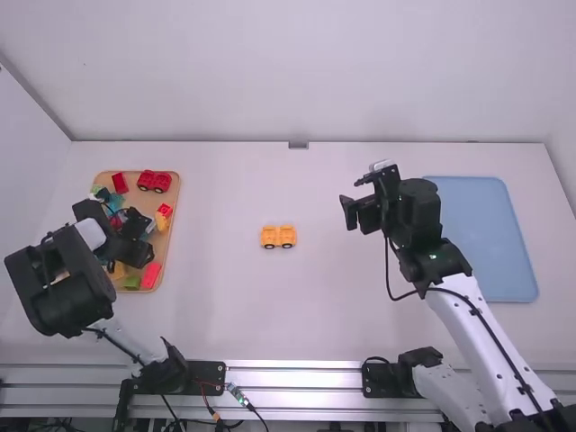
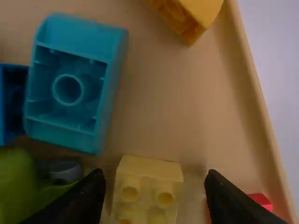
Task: Assemble lego blocks to make yellow taxi
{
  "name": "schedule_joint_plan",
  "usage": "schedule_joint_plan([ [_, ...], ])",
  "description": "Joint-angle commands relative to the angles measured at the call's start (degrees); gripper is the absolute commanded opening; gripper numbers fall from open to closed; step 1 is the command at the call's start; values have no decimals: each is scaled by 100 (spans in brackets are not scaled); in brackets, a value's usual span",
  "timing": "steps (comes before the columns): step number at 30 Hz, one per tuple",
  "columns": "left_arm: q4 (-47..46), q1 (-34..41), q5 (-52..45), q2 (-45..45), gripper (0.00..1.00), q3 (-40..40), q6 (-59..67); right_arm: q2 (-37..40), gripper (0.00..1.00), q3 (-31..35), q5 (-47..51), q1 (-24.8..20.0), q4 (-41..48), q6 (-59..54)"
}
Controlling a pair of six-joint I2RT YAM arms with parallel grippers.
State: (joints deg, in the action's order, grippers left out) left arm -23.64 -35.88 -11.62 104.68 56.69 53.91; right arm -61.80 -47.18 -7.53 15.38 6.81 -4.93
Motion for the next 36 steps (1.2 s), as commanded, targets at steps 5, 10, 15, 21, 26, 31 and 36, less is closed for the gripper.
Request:
schedule_joint_plan([
  [5, 15, 20, -142, 53, 53, 75, 103, 92, 99, -164, -17, 4, -33, -7],
  [10, 15, 35, -157, 53, 43, 71, 153, 94, 99, -164, -17, 4, -33, -7],
  [15, 15, 2, -113, 53, 36, 36, 203, 94, 99, -164, -17, 4, -33, -7],
  [21, 15, -7, -115, 53, 17, 25, 205, 94, 99, -164, -17, 4, -33, -7],
  [26, 42, 0, -118, 53, 18, 23, 190, 94, 99, -164, -15, 4, -28, -7],
  [31, -208, 116, -113, 35, 22, 256, 33, 94, 99, -164, -15, 4, -22, -9],
  [36, -1110, 407, -139, 31, 24, 949, -42, 94, 99, -164, -11, 0, -11, -157],
])
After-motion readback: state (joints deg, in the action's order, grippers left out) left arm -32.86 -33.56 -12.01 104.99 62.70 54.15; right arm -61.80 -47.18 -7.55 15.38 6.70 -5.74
